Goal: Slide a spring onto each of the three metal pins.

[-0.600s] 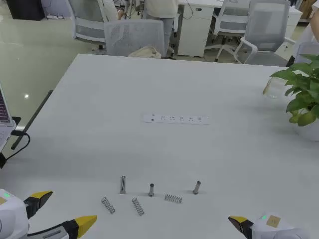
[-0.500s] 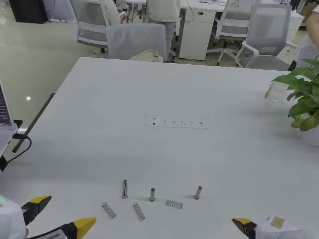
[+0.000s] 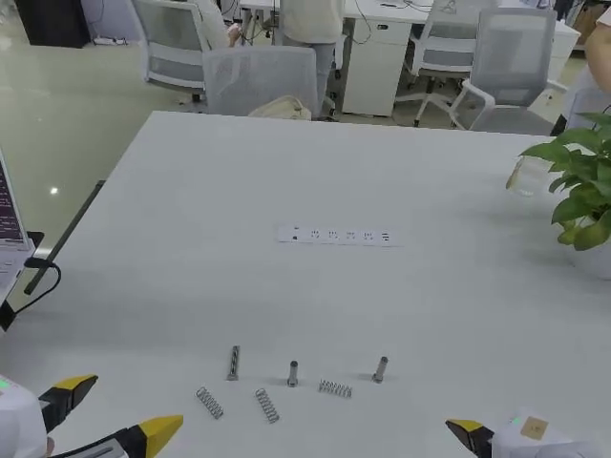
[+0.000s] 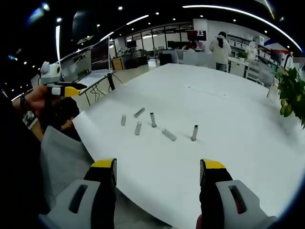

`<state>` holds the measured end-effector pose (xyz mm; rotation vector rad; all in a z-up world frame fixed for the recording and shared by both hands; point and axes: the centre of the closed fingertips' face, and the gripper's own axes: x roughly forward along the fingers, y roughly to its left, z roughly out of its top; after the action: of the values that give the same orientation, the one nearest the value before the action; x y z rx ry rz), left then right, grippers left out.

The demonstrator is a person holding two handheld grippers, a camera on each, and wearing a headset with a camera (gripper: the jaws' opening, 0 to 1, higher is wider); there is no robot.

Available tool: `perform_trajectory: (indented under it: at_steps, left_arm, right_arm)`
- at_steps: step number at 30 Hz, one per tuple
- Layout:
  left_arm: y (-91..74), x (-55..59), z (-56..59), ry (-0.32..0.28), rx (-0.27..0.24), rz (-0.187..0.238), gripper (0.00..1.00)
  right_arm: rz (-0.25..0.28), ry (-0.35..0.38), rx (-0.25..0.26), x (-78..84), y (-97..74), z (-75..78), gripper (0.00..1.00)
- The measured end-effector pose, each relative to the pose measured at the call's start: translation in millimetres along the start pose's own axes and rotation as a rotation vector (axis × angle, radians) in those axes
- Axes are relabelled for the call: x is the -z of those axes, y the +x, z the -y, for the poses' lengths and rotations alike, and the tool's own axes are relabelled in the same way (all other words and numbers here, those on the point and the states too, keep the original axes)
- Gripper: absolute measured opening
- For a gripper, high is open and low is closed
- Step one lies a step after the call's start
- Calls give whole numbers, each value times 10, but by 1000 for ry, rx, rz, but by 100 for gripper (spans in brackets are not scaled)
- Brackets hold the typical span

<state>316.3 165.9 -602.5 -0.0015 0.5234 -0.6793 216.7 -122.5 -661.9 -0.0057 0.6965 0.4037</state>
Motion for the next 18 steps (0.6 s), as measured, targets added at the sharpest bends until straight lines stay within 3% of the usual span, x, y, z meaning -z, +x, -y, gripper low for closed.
perform_trajectory:
  at_steps: [18]
  left_arm:
    - [-78, 65, -41, -7, -6, -1, 71]
  right_arm:
    - [-4, -4, -1, 38, -15, -51, 70]
